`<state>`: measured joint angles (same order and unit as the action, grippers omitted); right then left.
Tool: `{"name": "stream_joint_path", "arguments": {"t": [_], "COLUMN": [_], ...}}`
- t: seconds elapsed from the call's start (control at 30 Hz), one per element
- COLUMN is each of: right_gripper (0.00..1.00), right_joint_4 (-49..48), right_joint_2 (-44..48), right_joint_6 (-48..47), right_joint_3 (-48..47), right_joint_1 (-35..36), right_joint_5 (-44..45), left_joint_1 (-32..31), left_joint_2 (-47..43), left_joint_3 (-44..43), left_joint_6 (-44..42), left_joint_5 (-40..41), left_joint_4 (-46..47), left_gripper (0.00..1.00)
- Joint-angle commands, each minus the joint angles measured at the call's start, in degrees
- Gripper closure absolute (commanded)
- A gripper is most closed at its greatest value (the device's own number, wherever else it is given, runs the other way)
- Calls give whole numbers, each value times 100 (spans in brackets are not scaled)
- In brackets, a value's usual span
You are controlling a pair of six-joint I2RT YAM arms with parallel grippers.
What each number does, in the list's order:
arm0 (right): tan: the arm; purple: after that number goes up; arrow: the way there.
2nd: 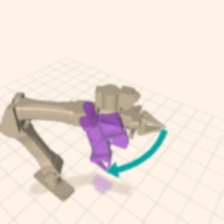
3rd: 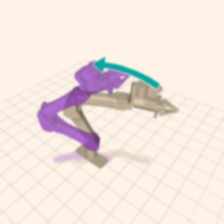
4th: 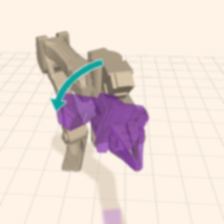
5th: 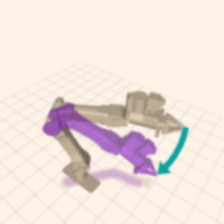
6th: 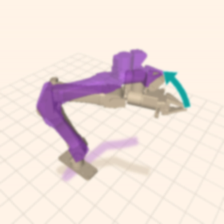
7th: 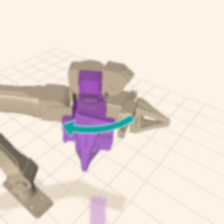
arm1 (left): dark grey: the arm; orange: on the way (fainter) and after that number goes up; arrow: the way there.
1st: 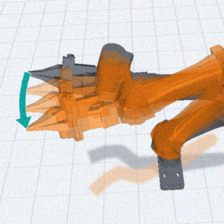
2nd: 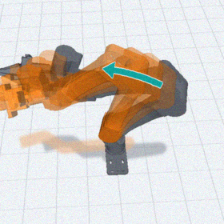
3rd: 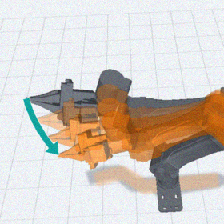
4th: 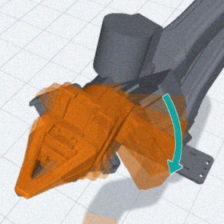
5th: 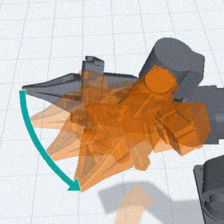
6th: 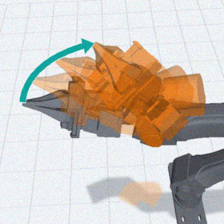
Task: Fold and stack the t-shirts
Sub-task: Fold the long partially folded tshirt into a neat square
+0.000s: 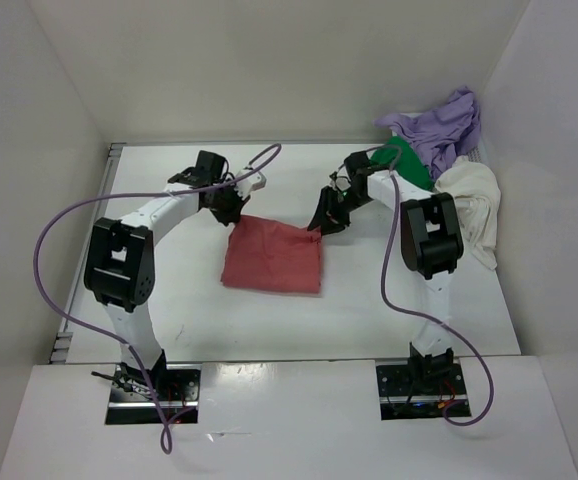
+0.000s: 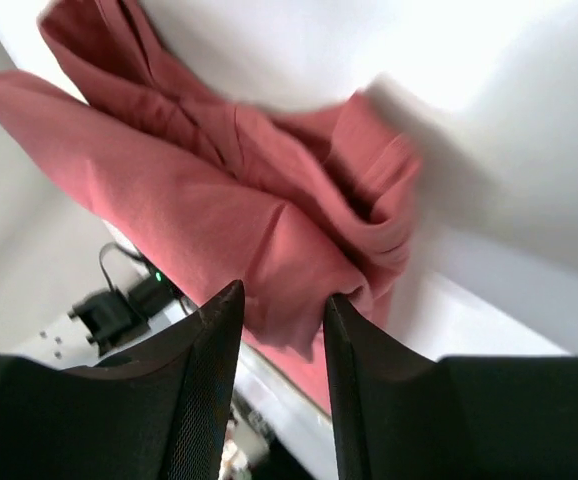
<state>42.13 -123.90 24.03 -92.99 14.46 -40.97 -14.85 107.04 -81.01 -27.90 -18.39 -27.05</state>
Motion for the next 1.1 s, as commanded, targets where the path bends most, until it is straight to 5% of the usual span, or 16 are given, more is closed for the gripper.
{"name": "stream_joint_path", "arguments": {"t": [0.0, 0.23, 0.4, 0.6, 1.07], "right_gripper": [57, 71, 100, 100, 100], "right_joint_4": [-723, -1207, -1146, -1260, -820], "right_joint_2": [93, 1323, 1833, 1290, -55], "right_joint_6": [241, 137, 136, 515, 260], "right_joint_3": [-360, -45, 781, 1029, -255], "right_joint_1": [-259, -75, 601, 971, 304], "right_joint_5": [167, 1792, 2155, 1961, 2673], "left_joint_1": [97, 351, 326, -140, -10], "left_joint_2": [124, 299, -104, -228, 1002], "left_joint_3": [-169, -301, -609, -337, -476], "left_joint_6": [241, 786, 761, 469, 654], "left_joint_5": [98, 486, 346, -261, 643], "left_joint_4": [568, 859, 281, 32, 718], "left_gripper": [86, 65, 62, 62, 62]}}
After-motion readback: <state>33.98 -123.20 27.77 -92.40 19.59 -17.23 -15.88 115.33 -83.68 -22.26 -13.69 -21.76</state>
